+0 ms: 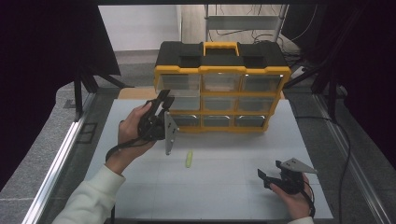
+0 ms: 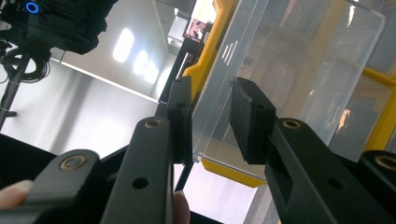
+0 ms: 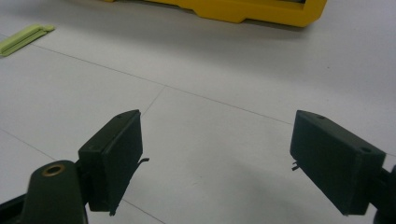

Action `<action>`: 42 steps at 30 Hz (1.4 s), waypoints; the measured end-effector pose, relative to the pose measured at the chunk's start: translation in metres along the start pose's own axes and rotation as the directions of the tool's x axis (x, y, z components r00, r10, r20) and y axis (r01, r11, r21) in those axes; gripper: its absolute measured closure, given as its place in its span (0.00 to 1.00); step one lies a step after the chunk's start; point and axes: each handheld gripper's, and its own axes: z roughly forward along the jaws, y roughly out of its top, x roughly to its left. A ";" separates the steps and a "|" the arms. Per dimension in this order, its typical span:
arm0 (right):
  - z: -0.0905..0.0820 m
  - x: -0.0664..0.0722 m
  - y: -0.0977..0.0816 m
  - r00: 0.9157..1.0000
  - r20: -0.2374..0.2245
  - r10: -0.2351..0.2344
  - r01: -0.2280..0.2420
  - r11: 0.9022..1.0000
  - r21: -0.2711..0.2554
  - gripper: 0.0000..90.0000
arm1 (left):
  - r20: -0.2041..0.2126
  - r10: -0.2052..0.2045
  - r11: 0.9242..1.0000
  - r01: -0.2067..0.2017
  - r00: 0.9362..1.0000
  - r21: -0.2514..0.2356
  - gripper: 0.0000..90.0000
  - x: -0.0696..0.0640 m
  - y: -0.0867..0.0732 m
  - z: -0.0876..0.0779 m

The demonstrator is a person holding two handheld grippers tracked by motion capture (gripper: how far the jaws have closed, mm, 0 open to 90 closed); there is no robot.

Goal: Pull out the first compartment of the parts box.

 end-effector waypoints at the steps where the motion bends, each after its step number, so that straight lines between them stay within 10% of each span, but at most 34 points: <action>1: 0.000 0.000 0.000 1.000 0.000 0.001 -0.001 1.000 0.001 0.19 | 0.001 0.000 1.000 0.000 1.000 0.000 0.78 0.000 0.000 0.000; 42: 0.000 0.000 0.000 1.000 0.001 -0.003 0.003 1.000 0.003 0.19 | 0.004 0.009 1.000 -0.009 1.000 -0.011 0.78 -0.001 0.001 -0.010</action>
